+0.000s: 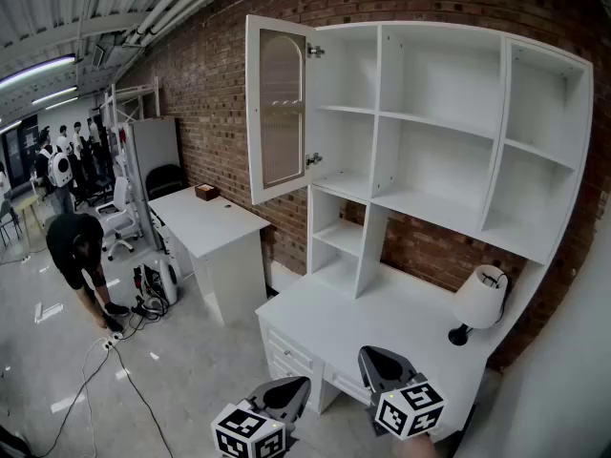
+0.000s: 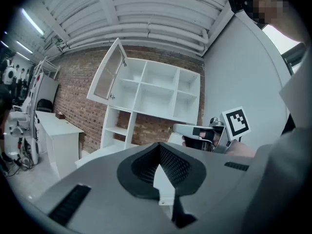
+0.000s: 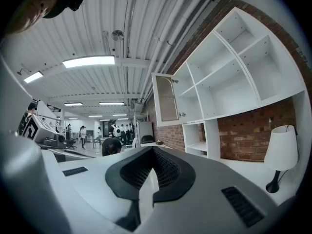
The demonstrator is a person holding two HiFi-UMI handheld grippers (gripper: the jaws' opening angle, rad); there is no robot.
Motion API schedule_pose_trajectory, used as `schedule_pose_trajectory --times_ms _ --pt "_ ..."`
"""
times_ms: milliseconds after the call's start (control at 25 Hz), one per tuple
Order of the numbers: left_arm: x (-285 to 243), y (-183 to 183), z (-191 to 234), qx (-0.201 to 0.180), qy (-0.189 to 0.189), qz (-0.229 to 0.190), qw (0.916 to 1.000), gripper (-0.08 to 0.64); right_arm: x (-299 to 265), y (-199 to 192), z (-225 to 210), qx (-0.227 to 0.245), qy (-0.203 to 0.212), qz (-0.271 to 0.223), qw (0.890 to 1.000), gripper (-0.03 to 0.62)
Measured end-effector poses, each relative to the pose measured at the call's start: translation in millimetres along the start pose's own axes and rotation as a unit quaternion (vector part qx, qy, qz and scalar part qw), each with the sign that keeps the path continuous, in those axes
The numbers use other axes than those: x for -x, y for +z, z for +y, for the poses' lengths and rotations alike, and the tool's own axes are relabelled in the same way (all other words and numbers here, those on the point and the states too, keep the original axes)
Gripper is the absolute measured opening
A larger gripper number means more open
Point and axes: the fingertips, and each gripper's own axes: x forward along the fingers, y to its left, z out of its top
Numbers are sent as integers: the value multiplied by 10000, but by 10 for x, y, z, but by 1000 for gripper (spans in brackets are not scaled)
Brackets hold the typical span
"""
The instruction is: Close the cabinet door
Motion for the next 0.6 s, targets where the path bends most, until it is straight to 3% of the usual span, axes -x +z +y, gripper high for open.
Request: schedule_pose_trajectory --times_ms 600 --pt "72 -2 91 14 17 -26 10000 8 -51 -13 73 -39 -22 -26 10000 27"
